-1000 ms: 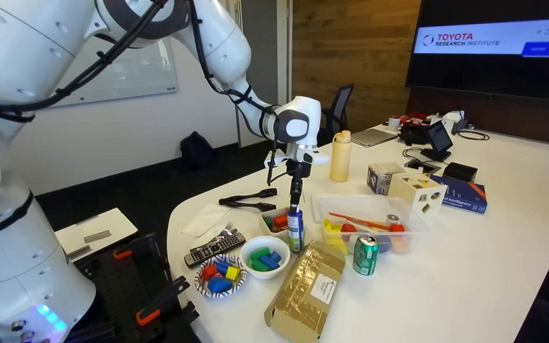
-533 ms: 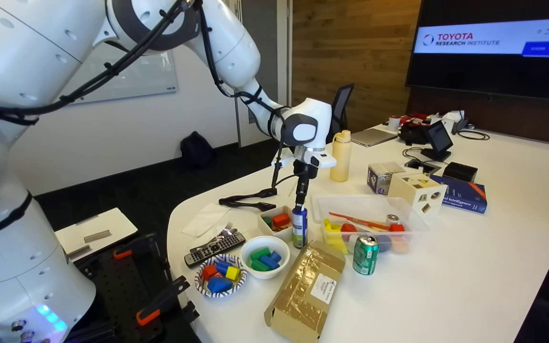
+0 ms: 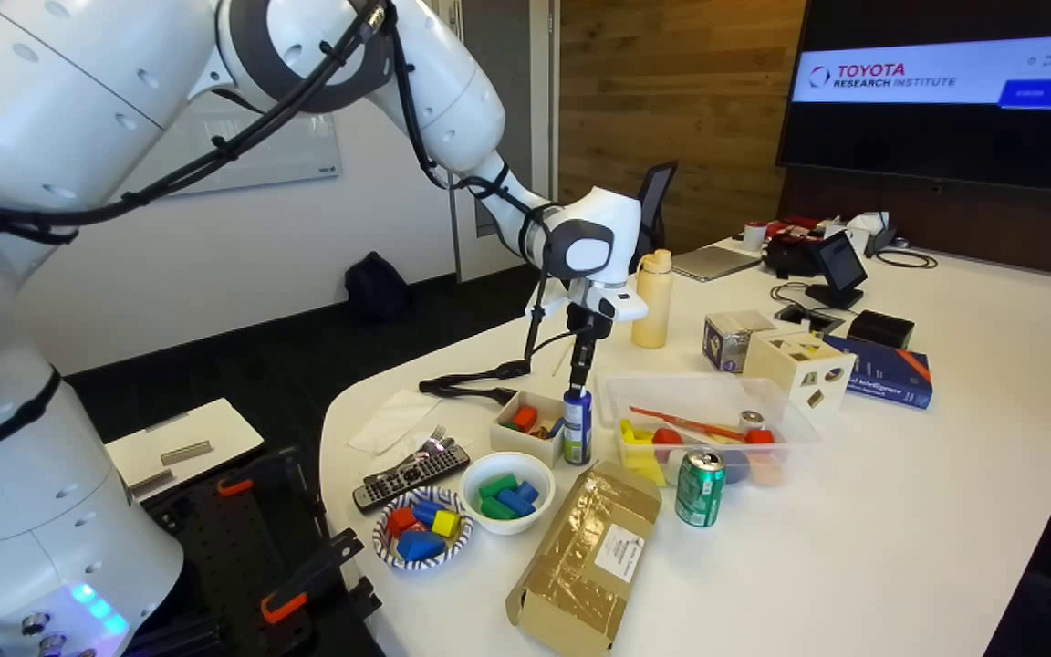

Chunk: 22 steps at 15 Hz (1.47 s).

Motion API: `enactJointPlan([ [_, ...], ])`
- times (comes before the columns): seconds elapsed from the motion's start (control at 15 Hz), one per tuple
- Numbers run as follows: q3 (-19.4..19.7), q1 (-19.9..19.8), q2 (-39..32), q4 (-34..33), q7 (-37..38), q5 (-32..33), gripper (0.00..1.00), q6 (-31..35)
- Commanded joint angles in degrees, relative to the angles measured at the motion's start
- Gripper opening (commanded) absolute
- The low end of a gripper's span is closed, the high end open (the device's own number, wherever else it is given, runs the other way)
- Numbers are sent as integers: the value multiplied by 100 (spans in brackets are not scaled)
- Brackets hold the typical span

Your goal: Move the white and blue bottle to the right.

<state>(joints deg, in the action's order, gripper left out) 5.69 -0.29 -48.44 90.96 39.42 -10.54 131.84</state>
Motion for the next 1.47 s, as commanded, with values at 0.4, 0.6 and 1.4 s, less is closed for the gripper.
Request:
enactJointPlan([
  [0.4, 155, -24, 119, 70, 83, -75, 8, -175],
  [0.6, 176, -54, 109, 71, 84, -86, 63, -224],
  [1.4, 456, 706, 1222, 163, 352, 1051, 100, -1318],
])
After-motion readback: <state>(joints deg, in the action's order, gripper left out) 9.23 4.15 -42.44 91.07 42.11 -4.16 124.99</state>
